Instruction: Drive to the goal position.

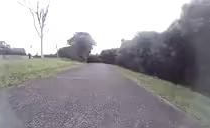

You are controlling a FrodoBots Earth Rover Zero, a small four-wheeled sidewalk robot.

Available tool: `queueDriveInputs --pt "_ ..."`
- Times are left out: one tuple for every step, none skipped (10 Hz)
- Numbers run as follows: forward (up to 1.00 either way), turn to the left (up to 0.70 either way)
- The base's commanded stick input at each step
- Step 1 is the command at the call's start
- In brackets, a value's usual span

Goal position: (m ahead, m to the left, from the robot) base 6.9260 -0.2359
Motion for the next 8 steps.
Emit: queueDriveInputs --pt "1.0 0.0" --pt "1.0 0.0" --pt "1.0 0.0" --pt "1.0 0.0" --pt "1.0 0.0" --pt "1.0 0.0" --pt "1.0 0.0" --pt "1.0 0.0"
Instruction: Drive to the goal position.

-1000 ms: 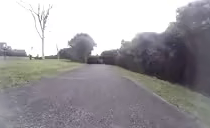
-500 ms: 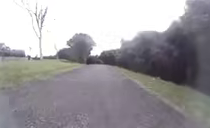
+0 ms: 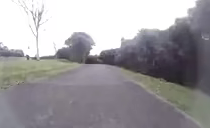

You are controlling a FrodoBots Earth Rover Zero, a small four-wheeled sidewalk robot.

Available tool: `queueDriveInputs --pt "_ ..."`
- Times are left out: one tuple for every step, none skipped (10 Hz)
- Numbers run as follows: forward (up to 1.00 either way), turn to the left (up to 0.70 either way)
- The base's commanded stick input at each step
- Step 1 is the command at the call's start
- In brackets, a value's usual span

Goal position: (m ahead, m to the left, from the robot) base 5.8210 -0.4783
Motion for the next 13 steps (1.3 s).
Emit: queueDriveInputs --pt "1.0 0.0" --pt "1.0 0.0" --pt "1.0 0.0" --pt "1.0 0.0" --pt "1.0 0.0" --pt "1.0 0.0" --pt "1.0 0.04" --pt "1.0 0.09" --pt "1.0 0.08" --pt "1.0 0.18" --pt "1.0 0.4" --pt "1.0 0.4" --pt "1.0 0.23"
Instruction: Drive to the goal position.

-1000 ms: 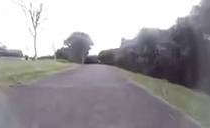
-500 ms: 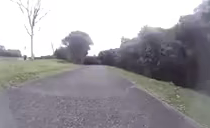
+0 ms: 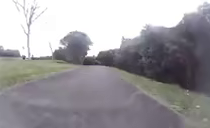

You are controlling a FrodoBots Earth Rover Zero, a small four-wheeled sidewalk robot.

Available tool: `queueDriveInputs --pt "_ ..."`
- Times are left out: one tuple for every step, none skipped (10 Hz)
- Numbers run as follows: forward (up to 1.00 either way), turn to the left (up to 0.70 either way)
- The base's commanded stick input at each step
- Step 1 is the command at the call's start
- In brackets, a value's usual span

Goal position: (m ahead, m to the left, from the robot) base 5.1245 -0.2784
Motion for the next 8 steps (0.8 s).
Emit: queueDriveInputs --pt "1.0 0.03" --pt "1.0 0.01" --pt "1.0 0.02" --pt "1.0 0.05" --pt "1.0 0.02" --pt "1.0 0.01" --pt "1.0 0.03" --pt "1.0 0.01"
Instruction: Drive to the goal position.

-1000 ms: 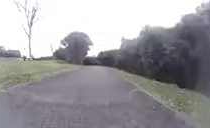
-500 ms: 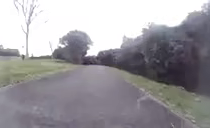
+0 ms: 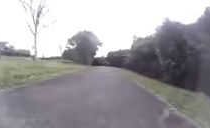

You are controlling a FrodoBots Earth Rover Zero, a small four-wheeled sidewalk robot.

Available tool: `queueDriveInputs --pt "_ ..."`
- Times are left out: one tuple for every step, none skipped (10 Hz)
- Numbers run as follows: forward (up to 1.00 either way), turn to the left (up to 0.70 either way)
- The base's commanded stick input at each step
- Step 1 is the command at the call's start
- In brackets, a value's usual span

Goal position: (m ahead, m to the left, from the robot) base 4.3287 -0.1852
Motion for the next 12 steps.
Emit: queueDriveInputs --pt "1.0 0.0" --pt "1.0 0.0" --pt "1.0 0.04" --pt "1.0 0.0" --pt "1.0 0.01" --pt "1.0 0.0" --pt "1.0 0.0" --pt "1.0 0.0" --pt "1.0 0.0" --pt "1.0 0.0" --pt "1.0 0.0" --pt "1.0 0.0"
